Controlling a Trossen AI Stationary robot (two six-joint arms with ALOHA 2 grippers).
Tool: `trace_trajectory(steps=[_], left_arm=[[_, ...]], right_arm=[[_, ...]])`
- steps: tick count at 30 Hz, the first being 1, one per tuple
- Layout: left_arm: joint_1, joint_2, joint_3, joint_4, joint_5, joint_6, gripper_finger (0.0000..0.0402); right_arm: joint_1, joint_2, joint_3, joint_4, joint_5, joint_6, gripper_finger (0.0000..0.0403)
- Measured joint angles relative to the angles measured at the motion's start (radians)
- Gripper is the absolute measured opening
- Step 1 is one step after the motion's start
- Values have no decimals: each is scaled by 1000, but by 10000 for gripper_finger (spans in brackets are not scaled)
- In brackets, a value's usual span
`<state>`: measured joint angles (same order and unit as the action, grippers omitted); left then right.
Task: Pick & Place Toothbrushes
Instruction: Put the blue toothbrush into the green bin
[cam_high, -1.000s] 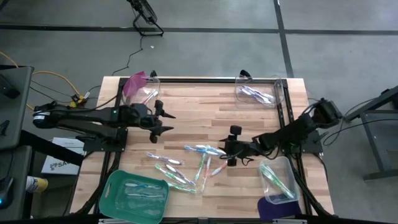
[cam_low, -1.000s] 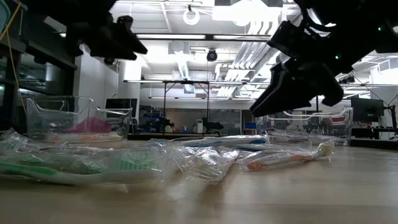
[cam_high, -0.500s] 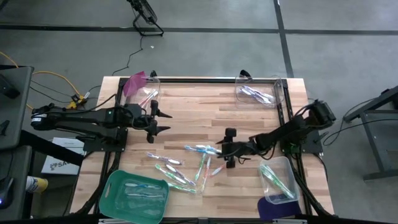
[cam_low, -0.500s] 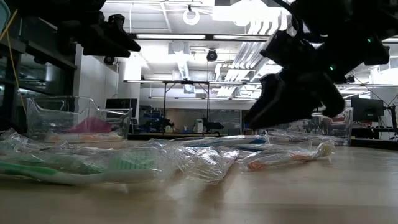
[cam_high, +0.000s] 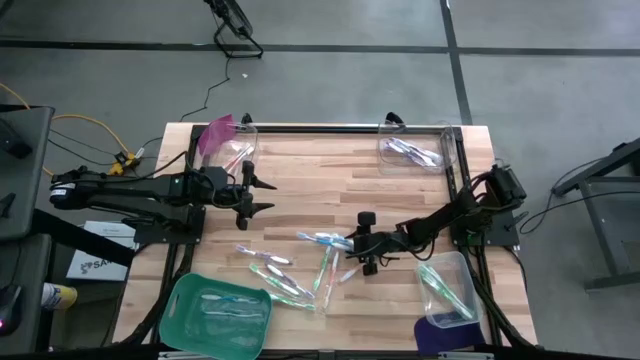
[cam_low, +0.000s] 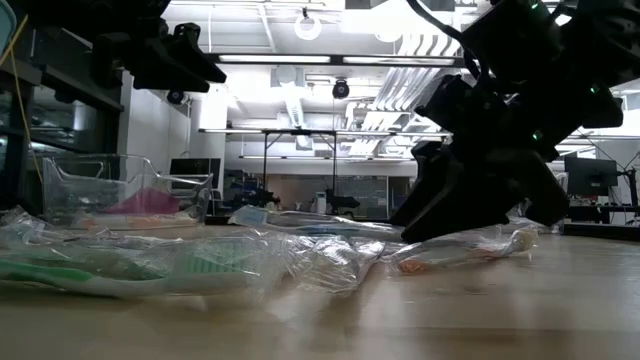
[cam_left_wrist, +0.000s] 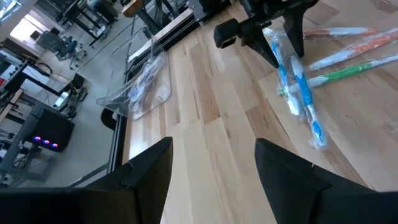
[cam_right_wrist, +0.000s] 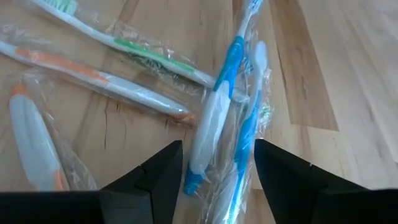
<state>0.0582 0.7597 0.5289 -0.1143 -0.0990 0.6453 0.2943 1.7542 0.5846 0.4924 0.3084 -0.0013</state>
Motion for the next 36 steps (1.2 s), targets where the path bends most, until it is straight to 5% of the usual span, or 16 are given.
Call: trace_trajectory(steps=[15,21,36], left_arm=[[0,2,0,-1,3,0,221],[0,2,0,0,3,0,221],[0,2,0,0,3,0,221]], right_arm=[[1,0,0,12,-79,4,170],[0,0,0,11,-32,4,147],[0,-5,0,91,-24,4,19]])
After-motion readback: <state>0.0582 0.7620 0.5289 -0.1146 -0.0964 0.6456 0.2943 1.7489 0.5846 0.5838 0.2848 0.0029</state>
